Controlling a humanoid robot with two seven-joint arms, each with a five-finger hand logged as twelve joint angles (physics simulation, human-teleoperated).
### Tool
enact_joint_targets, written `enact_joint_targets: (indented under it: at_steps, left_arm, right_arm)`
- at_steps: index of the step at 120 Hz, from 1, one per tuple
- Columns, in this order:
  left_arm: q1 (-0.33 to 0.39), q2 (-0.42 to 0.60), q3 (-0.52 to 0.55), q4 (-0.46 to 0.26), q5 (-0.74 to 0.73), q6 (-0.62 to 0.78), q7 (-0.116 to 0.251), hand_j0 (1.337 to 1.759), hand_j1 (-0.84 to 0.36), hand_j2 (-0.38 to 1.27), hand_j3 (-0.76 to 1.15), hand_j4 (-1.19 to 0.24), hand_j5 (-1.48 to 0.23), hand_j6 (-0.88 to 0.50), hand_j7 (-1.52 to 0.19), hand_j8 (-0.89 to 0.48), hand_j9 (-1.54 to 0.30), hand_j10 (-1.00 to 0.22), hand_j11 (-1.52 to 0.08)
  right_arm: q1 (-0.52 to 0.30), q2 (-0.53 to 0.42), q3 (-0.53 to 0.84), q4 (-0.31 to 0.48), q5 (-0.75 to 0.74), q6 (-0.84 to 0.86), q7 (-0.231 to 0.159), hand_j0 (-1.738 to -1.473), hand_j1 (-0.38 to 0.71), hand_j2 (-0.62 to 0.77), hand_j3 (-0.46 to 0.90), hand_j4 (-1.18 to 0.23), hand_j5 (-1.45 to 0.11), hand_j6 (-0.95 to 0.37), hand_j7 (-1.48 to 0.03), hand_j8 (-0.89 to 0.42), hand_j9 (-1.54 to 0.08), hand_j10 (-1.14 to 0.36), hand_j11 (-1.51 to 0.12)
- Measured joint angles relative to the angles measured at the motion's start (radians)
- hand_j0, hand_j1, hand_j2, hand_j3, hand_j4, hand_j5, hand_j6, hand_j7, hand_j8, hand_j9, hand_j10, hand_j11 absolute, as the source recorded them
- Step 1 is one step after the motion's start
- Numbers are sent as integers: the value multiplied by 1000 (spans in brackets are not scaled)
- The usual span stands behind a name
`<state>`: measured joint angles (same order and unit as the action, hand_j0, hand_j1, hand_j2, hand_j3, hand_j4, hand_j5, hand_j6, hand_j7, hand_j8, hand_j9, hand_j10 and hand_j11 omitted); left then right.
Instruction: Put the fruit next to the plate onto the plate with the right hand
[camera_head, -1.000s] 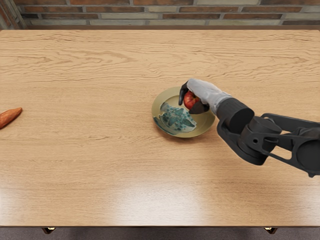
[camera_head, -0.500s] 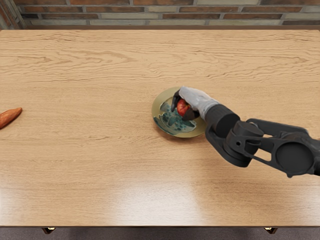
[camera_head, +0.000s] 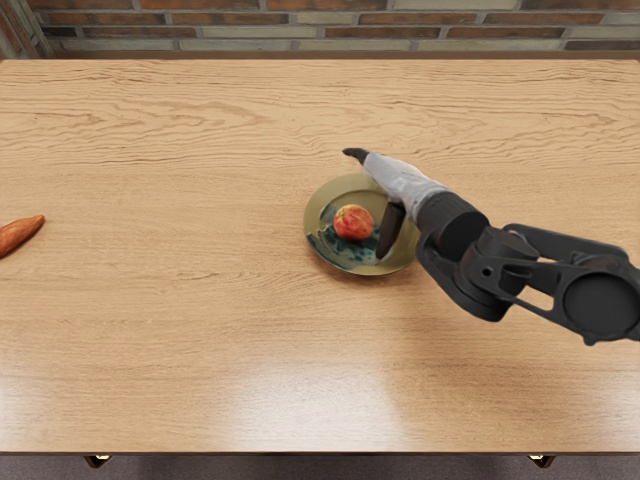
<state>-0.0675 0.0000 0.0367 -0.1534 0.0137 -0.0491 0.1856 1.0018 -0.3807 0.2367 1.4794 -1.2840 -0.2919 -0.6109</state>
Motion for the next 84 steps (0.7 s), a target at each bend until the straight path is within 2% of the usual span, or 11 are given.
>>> enact_joint_targets:
  at_steps: [13,31,57,84]
  left_arm:
    - [0,0,0,0,0,0,0,1658,339,2,0,-9,-11,-9,-11,-9,-11,-9,-11]
    - [0,0,0,0,0,0,0,1658,339,2,0,-9,-11,-9,-11,-9,-11,-9,-11]
    - [0,0,0,0,0,0,0,1658,339,2,0,-9,-11,-9,-11,-9,-11,-9,-11]
    - [0,0,0,0,0,0,0,1658,339,2,0,-9,-11,-9,-11,-9,-11,-9,-11]
  right_arm:
    - [0,-21,31,20,6,15,0,-1657,-314,4,0,-41,-52,-29,-51,-18,-51,-25,-52]
    - [-4,-96,121,69,106,110,0,-1658,-333,3,0,-21,-25,-15,-24,-10,-25,-13,-25]
    - [-15,-242,328,78,441,459,0,-1658,-344,2,0,-8,-9,-7,-8,-5,-9,-5,-9]
    - [-17,-441,425,62,768,772,0,-1658,-348,1,0,-4,-3,-4,-3,-3,-3,-3,-3]
